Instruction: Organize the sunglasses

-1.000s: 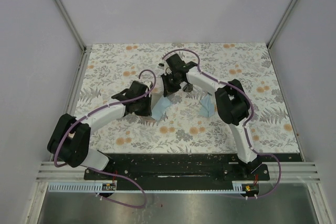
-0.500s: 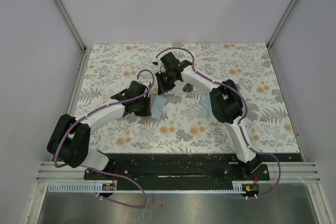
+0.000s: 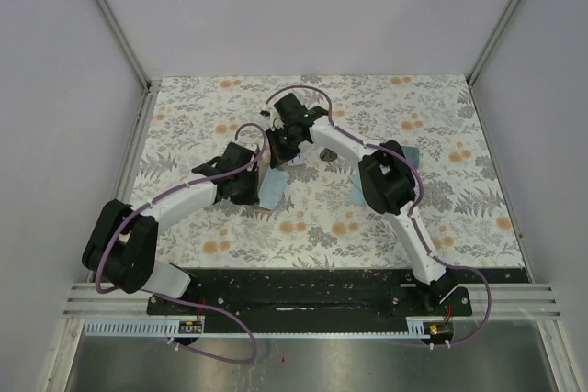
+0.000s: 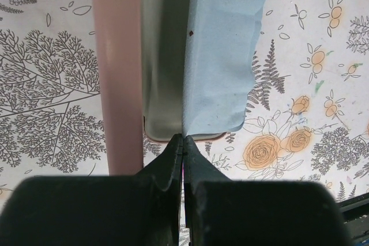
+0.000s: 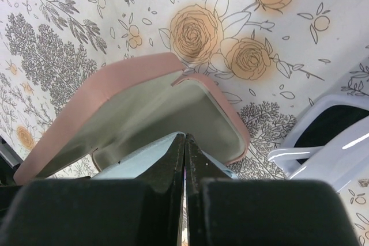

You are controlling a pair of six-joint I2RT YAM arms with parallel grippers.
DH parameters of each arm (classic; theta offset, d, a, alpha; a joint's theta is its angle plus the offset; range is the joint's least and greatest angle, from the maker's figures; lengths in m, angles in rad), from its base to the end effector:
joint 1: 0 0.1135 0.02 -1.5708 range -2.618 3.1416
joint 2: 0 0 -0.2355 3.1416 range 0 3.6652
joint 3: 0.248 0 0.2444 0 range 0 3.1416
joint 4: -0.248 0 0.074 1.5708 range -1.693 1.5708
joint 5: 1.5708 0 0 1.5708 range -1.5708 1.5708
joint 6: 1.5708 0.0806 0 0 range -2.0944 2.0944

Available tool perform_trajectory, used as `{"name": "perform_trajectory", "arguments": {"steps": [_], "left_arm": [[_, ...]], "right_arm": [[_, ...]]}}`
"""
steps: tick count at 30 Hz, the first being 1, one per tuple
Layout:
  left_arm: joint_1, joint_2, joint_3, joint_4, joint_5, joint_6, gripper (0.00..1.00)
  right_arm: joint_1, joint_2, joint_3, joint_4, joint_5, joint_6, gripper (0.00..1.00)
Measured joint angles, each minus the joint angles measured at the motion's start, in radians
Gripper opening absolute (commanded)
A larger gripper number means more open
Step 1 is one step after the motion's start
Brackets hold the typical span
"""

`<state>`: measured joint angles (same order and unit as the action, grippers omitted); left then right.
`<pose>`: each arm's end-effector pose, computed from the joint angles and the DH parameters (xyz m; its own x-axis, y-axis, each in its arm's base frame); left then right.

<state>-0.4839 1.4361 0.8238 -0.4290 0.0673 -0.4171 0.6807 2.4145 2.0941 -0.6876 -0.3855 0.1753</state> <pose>0.2584 -0.1419 0.1265 -0.8987 0.0157 -0.4383 0.1424 0.9557 -0.2577 0.3843 0.3502 0.1266 -0.7761 -0.4205 -0.4699 -0.6131 0.6776 0.4062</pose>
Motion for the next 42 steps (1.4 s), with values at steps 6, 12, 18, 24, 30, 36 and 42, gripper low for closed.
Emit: {"name": "perform_trajectory", "arguments": {"steps": [6,12,18,24,30,36,42], "left_arm": [[0.0,0.008,0.0,0.0,-0.017,0.0,0.0],[0.0,0.026,0.0,-0.003,-0.035,0.0,0.0],[0.001,0.039,0.0,-0.006,-0.045,0.0,0.0],[0.001,0.04,0.0,-0.005,-0.046,0.0,0.0],[0.001,0.058,0.0,0.002,-0.047,0.0,0.13],[-0.005,0.065,0.0,0.0,-0.046,0.001,0.26],[-0.042,0.051,0.0,-0.004,-0.056,-0.002,0.35]], "right_arm": [[0.004,0.028,0.046,-0.016,-0.002,-0.005,0.0],[0.006,0.056,0.065,-0.021,-0.006,-0.011,0.0],[0.007,0.074,0.079,-0.026,-0.019,-0.014,0.0],[0.009,0.074,0.105,-0.035,-0.021,-0.014,0.0],[0.013,0.093,0.145,-0.044,-0.021,-0.016,0.2],[0.014,0.107,0.15,-0.046,-0.011,-0.02,0.26],[0.014,0.097,0.12,-0.039,0.032,-0.013,0.33]]}}
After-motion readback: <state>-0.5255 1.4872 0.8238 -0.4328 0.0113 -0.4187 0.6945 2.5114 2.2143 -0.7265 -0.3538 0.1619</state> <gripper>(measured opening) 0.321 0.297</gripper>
